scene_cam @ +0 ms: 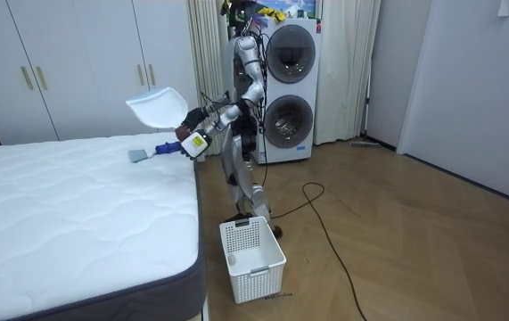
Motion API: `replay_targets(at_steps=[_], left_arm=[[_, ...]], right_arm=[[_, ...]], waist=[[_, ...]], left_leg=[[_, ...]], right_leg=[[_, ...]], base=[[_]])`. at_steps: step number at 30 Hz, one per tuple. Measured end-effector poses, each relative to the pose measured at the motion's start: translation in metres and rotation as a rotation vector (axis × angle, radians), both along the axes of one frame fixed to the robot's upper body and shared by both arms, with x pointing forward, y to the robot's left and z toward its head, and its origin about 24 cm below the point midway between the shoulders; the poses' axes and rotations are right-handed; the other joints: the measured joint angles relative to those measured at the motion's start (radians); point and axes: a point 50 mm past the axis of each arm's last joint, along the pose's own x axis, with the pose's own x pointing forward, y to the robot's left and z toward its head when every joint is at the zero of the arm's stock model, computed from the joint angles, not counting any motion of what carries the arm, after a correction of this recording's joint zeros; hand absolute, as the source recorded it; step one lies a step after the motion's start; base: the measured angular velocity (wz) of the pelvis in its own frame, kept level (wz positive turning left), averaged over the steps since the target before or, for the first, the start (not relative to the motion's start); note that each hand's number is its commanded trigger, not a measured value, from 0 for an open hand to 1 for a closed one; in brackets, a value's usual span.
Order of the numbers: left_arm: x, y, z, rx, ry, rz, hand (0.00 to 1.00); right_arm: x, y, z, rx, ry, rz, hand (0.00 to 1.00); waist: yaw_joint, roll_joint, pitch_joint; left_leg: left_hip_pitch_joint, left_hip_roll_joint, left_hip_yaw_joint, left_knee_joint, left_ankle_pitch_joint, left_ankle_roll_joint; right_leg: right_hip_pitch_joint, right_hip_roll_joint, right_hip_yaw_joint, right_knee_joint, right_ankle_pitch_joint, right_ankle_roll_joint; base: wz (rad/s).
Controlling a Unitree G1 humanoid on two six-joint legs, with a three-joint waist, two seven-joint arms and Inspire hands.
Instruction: Clean bed
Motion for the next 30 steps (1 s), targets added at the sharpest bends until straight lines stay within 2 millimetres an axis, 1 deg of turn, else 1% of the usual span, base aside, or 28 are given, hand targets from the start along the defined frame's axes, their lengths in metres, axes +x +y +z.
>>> replay_targets(at_steps=[1,2,5,9,11,15,18,20,22,23,27,28,30], left_arm=[[0.004,-0.001,0.004,0.000,-0.024,-0.005,0.00],[0.006,-0.002,0.007,0.000,-0.045,-0.006,0.00],[0.010,-0.002,0.010,0.006,-0.068,0.000,0.00],[0.010,-0.001,0.010,0.017,-0.074,0.015,0.00],[0.009,-0.001,0.010,0.020,-0.074,0.019,0.00],[0.009,0.000,0.010,0.026,-0.076,0.029,0.00],[0.008,0.001,0.009,0.031,-0.073,0.038,0.00],[0.006,0.002,0.006,0.035,-0.061,0.047,0.00],[0.003,0.004,0.003,0.046,-0.050,0.068,0.00],[0.001,0.006,0.001,0.055,-0.042,0.086,0.00],[-0.004,0.012,-0.003,0.081,-0.035,0.135,0.00],[-0.008,0.014,-0.007,0.090,-0.017,0.150,0.00],[-0.015,0.017,-0.012,0.101,0.012,0.173,0.00]], right_arm=[[0.000,-0.001,0.000,-0.007,-0.004,-0.010,0.00],[0.000,-0.001,0.000,-0.011,-0.006,-0.016,0.00],[0.000,-0.001,0.001,-0.011,-0.012,-0.027,0.00],[0.001,0.000,0.001,-0.011,-0.016,-0.033,0.00],[0.001,0.000,0.001,-0.011,-0.016,-0.033,0.00],[0.001,0.000,0.001,-0.009,-0.013,-0.029,0.00],[0.000,0.000,0.000,-0.010,-0.006,-0.031,0.00],[-0.006,-0.003,-0.007,-0.014,0.032,-0.042,0.00],[-0.013,-0.006,-0.014,-0.013,0.068,-0.062,0.00],[-0.018,-0.009,-0.017,-0.016,0.088,-0.072,0.00],[-0.028,-0.015,-0.021,-0.018,0.115,-0.100,0.00],[-0.030,-0.017,-0.022,-0.021,0.123,-0.108,0.00],[-0.033,-0.020,-0.025,-0.027,0.141,-0.123,0.00]], waist=[[-0.003,0.001,0.0003],[-0.012,0.003,0.0012],[-0.020,0.007,0.0009],[-0.021,0.010,0.0019],[-0.014,0.008,0.0025],[-0.013,0.004,0.0047],[-0.013,-0.003,0.0077],[-0.011,-0.011,0.0054],[0.000,-0.012,0.0057],[0.005,-0.013,0.0058],[0.013,-0.011,0.0052],[0.012,-0.007,0.0012],[0.012,-0.006,0.0000]], left_leg=[[-0.001,0.000,-0.003,-0.007,0.000,0.000],[-0.003,0.000,-0.015,-0.015,0.000,0.000],[-0.003,0.001,-0.016,-0.033,0.000,0.000],[-0.003,0.005,-0.016,-0.042,0.000,0.000],[-0.003,0.006,-0.015,-0.043,0.000,0.000],[-0.001,0.006,-0.014,-0.043,0.000,0.000],[0.000,0.006,-0.010,-0.043,0.000,0.000],[0.003,0.006,-0.010,-0.043,0.000,0.000],[0.012,0.007,-0.009,-0.044,0.000,0.000],[0.015,0.007,0.003,-0.045,0.000,0.000],[0.017,0.007,0.011,-0.053,0.000,0.000],[0.018,0.008,0.011,-0.058,0.000,0.000],[0.018,0.008,0.011,-0.059,0.000,0.000]], right_leg=[[-0.009,0.006,0.015,0.000,0.004,-0.001],[-0.015,0.009,0.017,-0.001,0.007,-0.002],[-0.028,0.013,0.013,0.002,0.012,-0.002],[-0.029,0.014,0.005,0.000,0.018,-0.002],[-0.029,0.014,0.002,0.000,0.018,-0.002],[-0.029,0.014,0.001,0.002,0.018,-0.002],[-0.029,0.015,0.002,0.004,0.018,-0.002],[-0.025,0.015,0.003,0.002,0.018,-0.003],[-0.016,0.016,0.003,-0.002,0.018,-0.003],[-0.014,0.016,0.003,-0.002,0.018,-0.003],[-0.014,0.016,0.002,-0.006,0.018,-0.003],[-0.011,0.016,-0.001,-0.016,0.020,-0.004],[-0.012,0.017,-0.001,-0.017,0.023,-0.003]], base=[[-0.34],[-0.22],[-0.02],[0.07],[0.02],[0.00],[0.00],[0.00],[-0.03],[-0.06],[-0.01],[-0.03],[0.00]])
